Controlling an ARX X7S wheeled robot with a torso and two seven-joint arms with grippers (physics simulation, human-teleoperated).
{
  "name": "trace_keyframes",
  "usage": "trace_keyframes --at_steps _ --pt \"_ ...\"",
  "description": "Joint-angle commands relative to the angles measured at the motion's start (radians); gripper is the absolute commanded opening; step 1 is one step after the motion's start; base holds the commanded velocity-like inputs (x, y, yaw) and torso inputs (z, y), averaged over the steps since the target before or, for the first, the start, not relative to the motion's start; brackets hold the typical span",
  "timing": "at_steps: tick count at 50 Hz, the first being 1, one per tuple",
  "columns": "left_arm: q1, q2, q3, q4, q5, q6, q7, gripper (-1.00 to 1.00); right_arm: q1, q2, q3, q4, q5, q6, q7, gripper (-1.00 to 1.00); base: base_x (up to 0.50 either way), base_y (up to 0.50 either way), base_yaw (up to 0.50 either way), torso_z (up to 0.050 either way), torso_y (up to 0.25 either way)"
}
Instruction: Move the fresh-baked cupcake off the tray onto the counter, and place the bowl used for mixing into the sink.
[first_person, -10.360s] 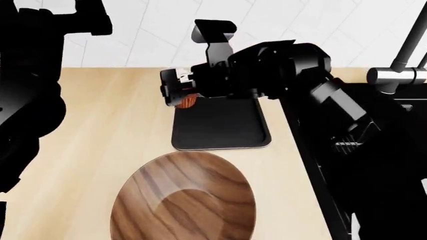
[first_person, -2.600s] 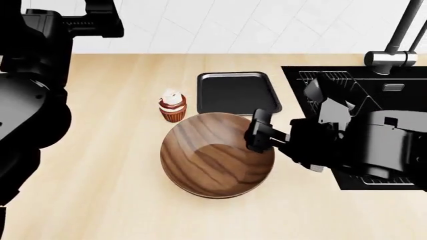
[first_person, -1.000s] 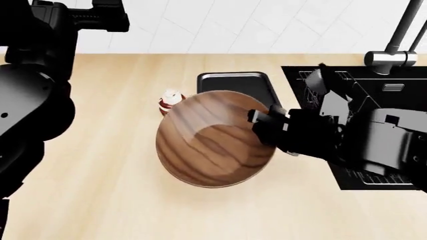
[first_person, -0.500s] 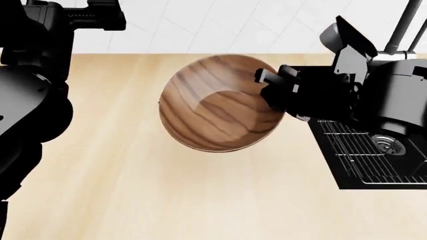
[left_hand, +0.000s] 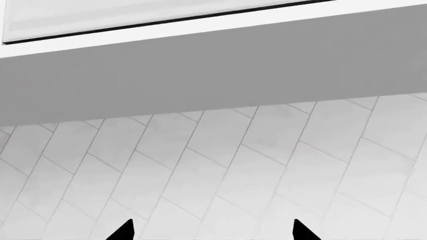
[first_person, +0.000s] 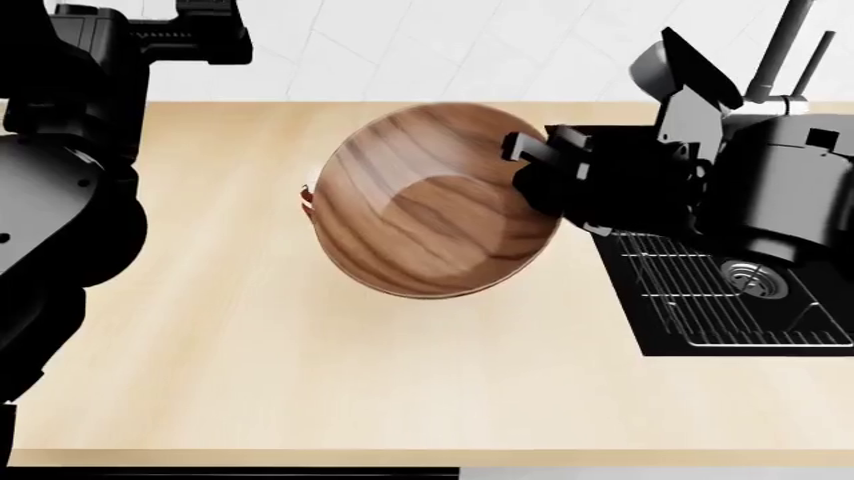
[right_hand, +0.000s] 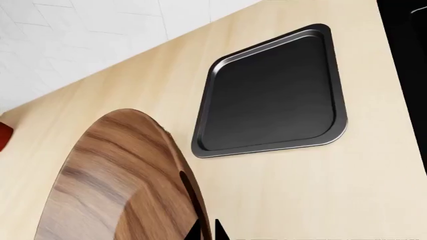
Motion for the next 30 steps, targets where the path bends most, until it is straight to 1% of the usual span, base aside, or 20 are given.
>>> trace_keyframes --at_steps 1,30 --pt "0.008 -0.002 -0.001 0.006 -0.005 0.0 -0.003 1.0 -0.014 -0.008 0.006 -0.001 -0.021 -0.004 -0.025 -1.0 0.0 -0.24 0.0 0.0 0.0" --pt "0.007 -0.002 0.0 0.008 -0.01 -0.002 -0.003 1.0 -0.022 -0.009 0.015 -0.003 -0.022 -0.007 -0.029 -1.0 0.0 -0.25 0.0 0.0 0.0"
